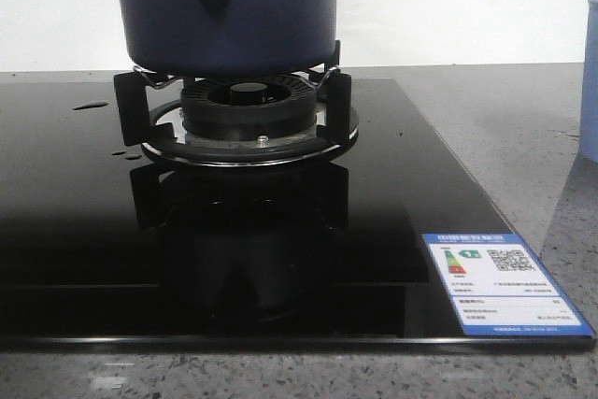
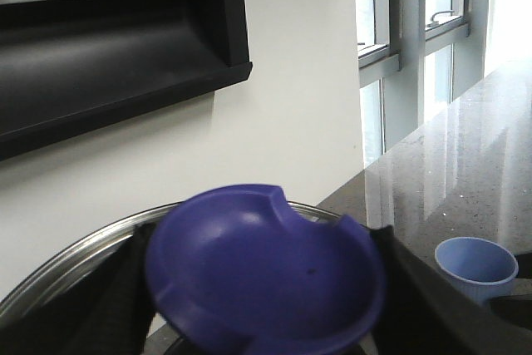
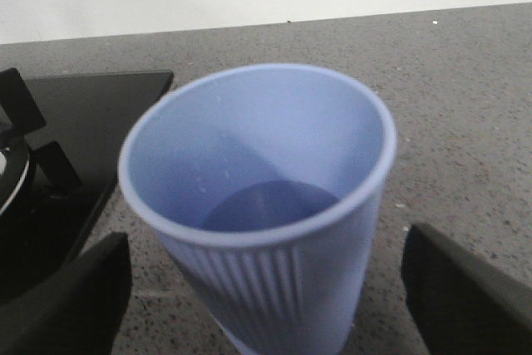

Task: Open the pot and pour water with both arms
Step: 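Close the right gripper around the light-blue plastic cup, then lift the cup with the right gripper and carry it over the saucepan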

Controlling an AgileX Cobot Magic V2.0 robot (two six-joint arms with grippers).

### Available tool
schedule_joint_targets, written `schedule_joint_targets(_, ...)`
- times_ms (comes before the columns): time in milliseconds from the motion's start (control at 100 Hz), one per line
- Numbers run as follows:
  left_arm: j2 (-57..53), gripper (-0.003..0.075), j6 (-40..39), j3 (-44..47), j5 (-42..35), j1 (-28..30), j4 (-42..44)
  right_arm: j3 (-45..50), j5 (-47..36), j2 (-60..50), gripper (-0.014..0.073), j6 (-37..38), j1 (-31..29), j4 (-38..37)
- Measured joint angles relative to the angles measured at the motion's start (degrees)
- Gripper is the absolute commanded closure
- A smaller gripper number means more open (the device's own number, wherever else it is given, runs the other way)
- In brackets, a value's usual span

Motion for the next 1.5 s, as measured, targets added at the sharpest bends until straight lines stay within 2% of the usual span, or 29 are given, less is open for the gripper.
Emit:
schedule_joint_targets(220, 0.0, 0.0438, 0.0, 0.0, 0.0, 0.0, 0.0, 0.0, -6.7, 5.8, 0.0001, 0.5, 3.2, 0.1)
schedule_joint_targets(590, 0.0, 0.0438, 0.0, 0.0, 0.2, 0.0, 0.0, 0.0, -18.8, 17.1, 0.0001, 2.2, 3.3, 0.2)
schedule_joint_targets(820, 0.0, 0.0438, 0.0, 0.0, 0.3, 0.0, 0.0, -0.2, -20.6, 20.8, 0.0008, 4.8, 3.3, -0.1)
schedule_joint_targets(920, 0.0, 0.0438, 0.0, 0.0, 0.3, 0.0, 0.0, -0.8, -20.7, 20.9, 0.0074, 5.0, 3.3, -0.2)
schedule_joint_targets(1090, 0.0, 0.0438, 0.0, 0.0, 0.3, -0.7, 0.0, -1.1, -21.4, 20.9, 0.0306, 5.0, 3.3, -1.7)
schedule_joint_targets(1160, 0.0, 0.0438, 0.0, 0.0, 0.4, -0.7, 0.0, -1.1, -21.4, 20.9, 0.0369, 5.0, 3.3, -2.6)
schedule_joint_targets(1400, 0.0, 0.0438, 0.0, 0.0, 0.4, -0.7, 0.0, -1.2, -20.9, 19.9, 0.0388, 5.0, 3.3, -6.3)
schedule_joint_targets(1500, 0.0, 0.0438, 0.0, 0.0, 0.4, -0.7, 0.0, -2.9, -17.4, 16.5, 0.0388, 5.0, 3.4, -9.5)
